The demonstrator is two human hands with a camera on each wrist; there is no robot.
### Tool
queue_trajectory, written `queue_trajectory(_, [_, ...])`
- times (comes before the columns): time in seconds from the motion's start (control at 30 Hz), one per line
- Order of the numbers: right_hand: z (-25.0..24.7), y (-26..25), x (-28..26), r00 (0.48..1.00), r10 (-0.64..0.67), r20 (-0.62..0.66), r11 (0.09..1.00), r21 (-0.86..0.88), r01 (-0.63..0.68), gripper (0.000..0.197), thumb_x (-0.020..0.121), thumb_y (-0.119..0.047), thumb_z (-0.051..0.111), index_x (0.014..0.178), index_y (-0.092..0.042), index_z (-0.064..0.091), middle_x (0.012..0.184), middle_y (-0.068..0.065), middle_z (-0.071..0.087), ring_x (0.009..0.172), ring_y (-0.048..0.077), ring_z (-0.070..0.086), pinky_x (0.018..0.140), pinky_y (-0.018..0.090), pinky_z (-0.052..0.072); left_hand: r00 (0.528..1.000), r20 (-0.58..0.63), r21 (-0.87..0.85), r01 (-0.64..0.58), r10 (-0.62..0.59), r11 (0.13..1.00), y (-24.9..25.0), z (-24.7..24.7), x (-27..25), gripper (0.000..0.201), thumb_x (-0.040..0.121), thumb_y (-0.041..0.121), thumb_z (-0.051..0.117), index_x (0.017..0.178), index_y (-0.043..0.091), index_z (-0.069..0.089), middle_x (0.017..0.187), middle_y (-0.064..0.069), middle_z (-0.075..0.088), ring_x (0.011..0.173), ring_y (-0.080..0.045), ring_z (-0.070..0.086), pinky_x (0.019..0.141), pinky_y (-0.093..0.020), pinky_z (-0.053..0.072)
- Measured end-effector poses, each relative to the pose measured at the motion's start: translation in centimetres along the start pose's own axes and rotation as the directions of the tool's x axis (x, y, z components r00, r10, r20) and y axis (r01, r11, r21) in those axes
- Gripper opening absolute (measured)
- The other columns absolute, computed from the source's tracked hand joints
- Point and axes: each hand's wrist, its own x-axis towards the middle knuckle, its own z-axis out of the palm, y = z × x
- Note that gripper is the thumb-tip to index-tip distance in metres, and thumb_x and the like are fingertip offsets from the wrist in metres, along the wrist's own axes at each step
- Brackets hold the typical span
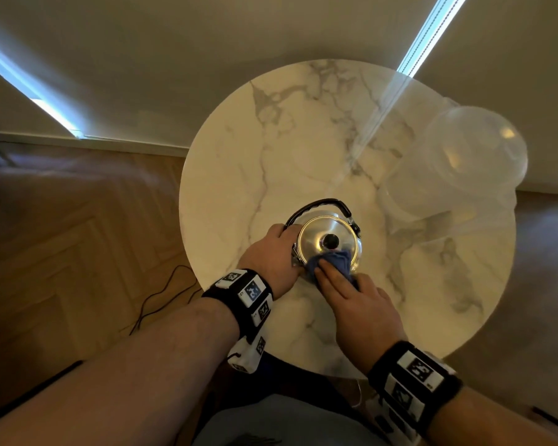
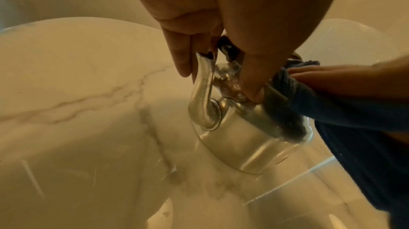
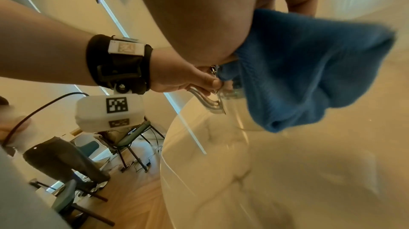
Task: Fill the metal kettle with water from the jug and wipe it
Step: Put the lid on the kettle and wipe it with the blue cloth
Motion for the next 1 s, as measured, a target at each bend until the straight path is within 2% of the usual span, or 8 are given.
queue_trajectory(0.23, [-0.3,-1.7,3.0,0.998,-0.009,0.067,1.0,0.022,0.008,0.078,0.087,-0.006,0.05,0.16,-0.019,0.025,0.169,-0.001,0.019,0.13,0.038,0.05,0.079,0.046,0.059,1.0,0.012,-0.018,0.011,-0.011,1.0,0.1,-0.1,0.2,0.056,0.077,0.035,0.06,0.128,0.04,0.039,0.122,0.005,0.049,0.095,-0.027,0.066,0.081,-0.038,0.057])
queue_trajectory(0.33, [0.0,0.3,0.7,0.994,0.056,0.092,0.998,0.03,-0.059,0.09,0.076,0.001,0.057,0.159,-0.025,0.03,0.166,-0.005,0.029,0.092,0.027,0.057,0.059,0.036,0.053,1.0,0.014,-0.027,0.005,-0.005,1.0,-0.1,-0.1,0.2,0.062,0.072,0.04,0.066,0.127,0.042,0.038,0.123,0.007,0.049,0.098,-0.024,0.066,0.082,-0.038,0.057])
queue_trajectory(0.4, [0.5,0.8,0.2,0.991,0.075,0.11,0.997,0.029,-0.078,0.096,0.078,0.003,0.052,0.161,-0.028,0.017,0.169,-0.009,0.017,0.087,0.022,0.049,0.061,0.033,0.05,1.0,0.015,-0.036,0.002,-0.002,0.999,-0.2,0.0,0.2,0.063,0.071,0.041,0.067,0.127,0.041,0.039,0.124,0.008,0.048,0.098,-0.022,0.066,0.083,-0.038,0.057])
queue_trajectory(0.57, [0.3,-1.2,3.2,1.0,0.009,0.018,0.993,0.119,-0.011,0.088,0.087,-0.002,0.054,0.162,-0.028,0.015,0.17,-0.01,0.013,0.14,0.033,0.041,0.08,0.044,0.061,1.0,0.005,-0.025,0.01,-0.01,1.0,0.0,0.0,0.2,0.052,0.079,0.038,0.059,0.127,0.04,0.04,0.124,0.005,0.048,0.098,-0.026,0.066,0.083,-0.04,0.057])
queue_trajectory(0.63, [0.4,-0.6,2.7,1.0,0.015,0.027,0.991,0.131,-0.019,0.093,0.082,-0.003,0.063,0.161,-0.029,0.02,0.168,-0.01,0.02,0.132,0.032,0.049,0.076,0.042,0.061,1.0,0.013,-0.023,0.006,-0.006,1.0,0.0,-0.1,0.3,0.054,0.077,0.041,0.06,0.126,0.041,0.039,0.123,0.005,0.048,0.098,-0.026,0.066,0.083,-0.04,0.057])
queue_trajectory(0.73, [1.2,1.5,0.2,0.991,0.091,0.093,0.984,0.143,-0.104,0.108,0.075,0.002,0.065,0.161,-0.035,0.011,0.168,-0.015,0.011,0.095,0.021,0.052,0.067,0.032,0.055,1.0,0.024,-0.043,0.008,-0.007,0.999,-0.1,-0.2,0.2,0.061,0.071,0.043,0.067,0.125,0.042,0.04,0.123,0.008,0.049,0.098,-0.023,0.066,0.083,-0.038,0.056])
queue_trajectory(0.83, [1.1,3.8,0.8,0.972,0.212,0.1,0.952,0.205,-0.229,0.119,0.073,0.004,0.058,0.158,-0.04,-0.012,0.165,-0.022,-0.007,0.1,0.021,0.049,0.083,0.03,0.049,0.999,0.032,-0.044,0.01,-0.009,0.999,-0.2,-0.1,0.2,0.062,0.071,0.043,0.067,0.127,0.042,0.04,0.125,0.008,0.048,0.1,-0.023,0.065,0.084,-0.038,0.056])
queue_trajectory(1.0, [-0.8,4.1,3.9,0.965,0.258,0.04,0.925,0.278,-0.259,0.108,0.081,-0.006,0.066,0.161,-0.037,-0.001,0.168,-0.02,0.005,0.108,0.017,0.044,0.088,0.027,0.042,0.999,0.037,-0.014,0.008,-0.008,1.0,-0.1,-0.1,0.2,0.064,0.072,0.044,0.068,0.129,0.038,0.04,0.126,0.008,0.047,0.101,-0.024,0.065,0.083,-0.039,0.056])
